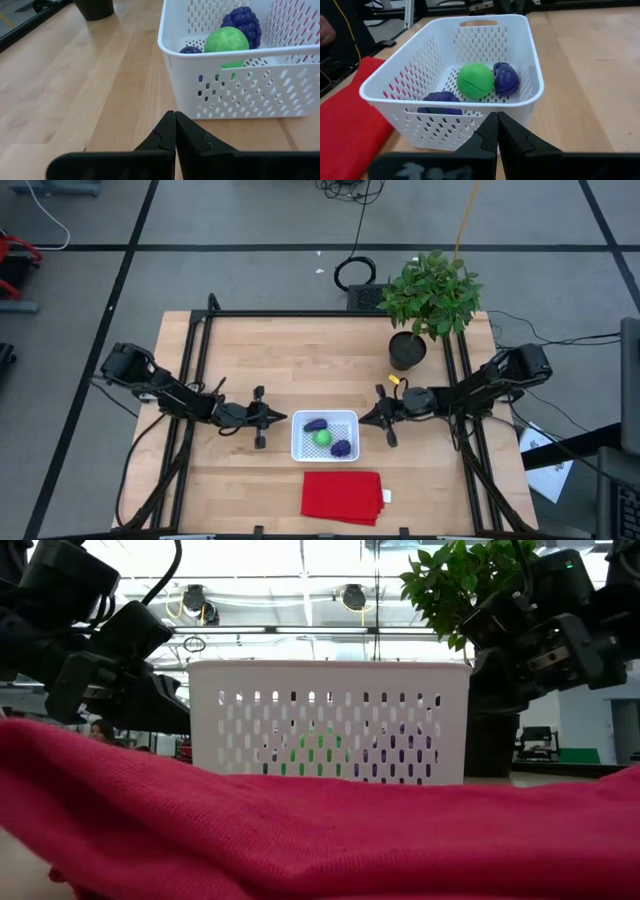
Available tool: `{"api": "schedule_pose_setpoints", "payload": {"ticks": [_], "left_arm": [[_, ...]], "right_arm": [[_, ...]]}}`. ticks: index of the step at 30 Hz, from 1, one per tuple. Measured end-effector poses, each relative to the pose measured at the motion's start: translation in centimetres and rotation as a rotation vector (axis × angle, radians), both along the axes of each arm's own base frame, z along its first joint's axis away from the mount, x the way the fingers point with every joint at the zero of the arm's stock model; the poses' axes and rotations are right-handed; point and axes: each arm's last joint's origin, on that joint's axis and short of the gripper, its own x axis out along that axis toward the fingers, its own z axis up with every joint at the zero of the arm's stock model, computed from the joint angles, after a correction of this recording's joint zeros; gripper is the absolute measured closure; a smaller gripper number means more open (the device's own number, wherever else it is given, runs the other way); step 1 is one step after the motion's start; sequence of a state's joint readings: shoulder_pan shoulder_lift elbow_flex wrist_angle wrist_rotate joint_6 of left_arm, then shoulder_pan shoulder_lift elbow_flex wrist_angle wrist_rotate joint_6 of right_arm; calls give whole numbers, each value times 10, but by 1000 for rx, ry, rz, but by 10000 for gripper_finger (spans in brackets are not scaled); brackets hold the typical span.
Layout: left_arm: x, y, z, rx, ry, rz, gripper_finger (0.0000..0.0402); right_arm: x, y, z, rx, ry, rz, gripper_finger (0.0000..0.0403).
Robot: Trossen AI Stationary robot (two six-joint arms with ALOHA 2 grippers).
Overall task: Pick and placing Produce into tupperware
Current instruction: Return to Home Position
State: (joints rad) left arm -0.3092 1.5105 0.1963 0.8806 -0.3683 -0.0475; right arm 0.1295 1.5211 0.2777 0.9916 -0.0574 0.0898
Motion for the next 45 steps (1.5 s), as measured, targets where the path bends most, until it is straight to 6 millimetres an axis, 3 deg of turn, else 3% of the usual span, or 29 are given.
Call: {"api": "schedule_pose_setpoints", "payload": {"ticks": [23, 29, 37, 45], "left_arm": [[9, -3, 7, 6, -31, -6, 400], [7, -8, 7, 73, -30, -19, 401], [-13, -17, 17, 182, -90, 9, 401], [-46, -4, 28, 166, -226, -9, 401]], "right_arm": [[0, 1, 1, 11, -4, 25, 403], [-4, 0, 5, 7, 4, 22, 403], [-26, -3, 21, 4, -90, 7, 403], [-54, -9, 26, 1, -239, -51, 403]]}}
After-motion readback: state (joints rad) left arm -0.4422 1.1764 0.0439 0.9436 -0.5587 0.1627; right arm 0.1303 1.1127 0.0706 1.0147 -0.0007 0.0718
